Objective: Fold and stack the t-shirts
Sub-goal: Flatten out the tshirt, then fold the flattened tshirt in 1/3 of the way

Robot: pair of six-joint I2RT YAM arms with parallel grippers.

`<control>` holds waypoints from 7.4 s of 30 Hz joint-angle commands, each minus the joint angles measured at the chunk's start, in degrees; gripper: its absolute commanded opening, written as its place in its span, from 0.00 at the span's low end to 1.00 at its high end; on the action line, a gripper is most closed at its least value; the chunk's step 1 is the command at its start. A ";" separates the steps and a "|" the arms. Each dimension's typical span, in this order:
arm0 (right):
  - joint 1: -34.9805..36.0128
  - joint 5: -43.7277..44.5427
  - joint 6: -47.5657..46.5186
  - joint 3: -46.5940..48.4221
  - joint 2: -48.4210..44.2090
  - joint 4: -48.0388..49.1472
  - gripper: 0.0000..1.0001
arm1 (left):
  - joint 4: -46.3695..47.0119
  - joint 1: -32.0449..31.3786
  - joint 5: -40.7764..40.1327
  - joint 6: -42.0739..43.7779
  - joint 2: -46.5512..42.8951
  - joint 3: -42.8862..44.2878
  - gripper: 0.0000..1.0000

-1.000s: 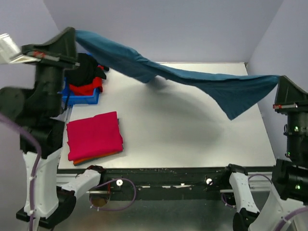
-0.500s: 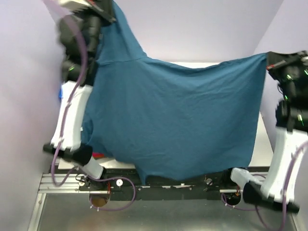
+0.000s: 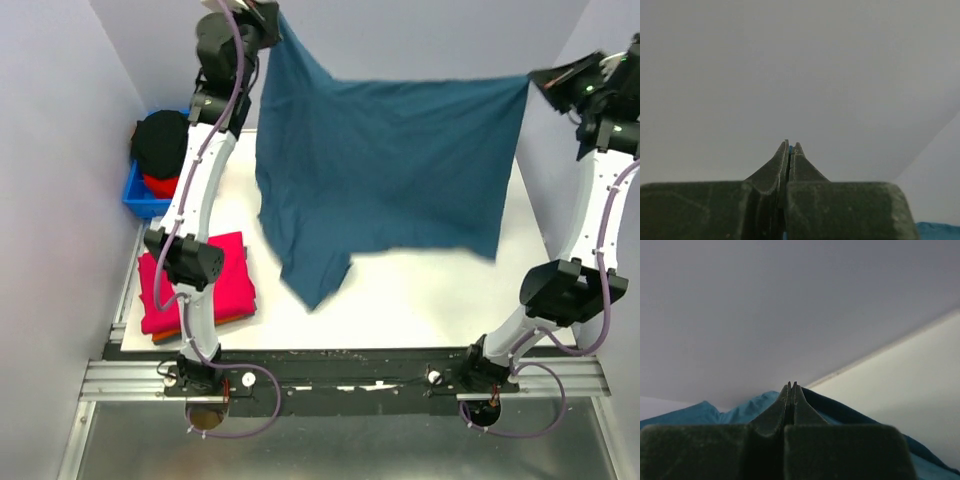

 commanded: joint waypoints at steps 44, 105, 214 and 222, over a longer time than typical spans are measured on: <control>-13.87 21.71 1.81 -76.24 -43.75 3.41 0.01 | 4.56 -22.31 -19.38 -2.92 -64.75 -96.70 0.00; -3.67 19.41 1.63 -38.81 7.13 6.67 0.01 | -6.77 0.63 5.23 9.56 -6.73 -38.96 0.00; -2.71 25.65 15.69 -70.97 -6.14 25.39 0.01 | -2.47 -2.88 -16.66 -36.40 -17.89 -84.48 0.55; -2.79 25.57 15.69 -70.62 -5.78 25.04 0.01 | -6.42 -2.97 -18.77 -37.46 -17.88 -83.24 0.52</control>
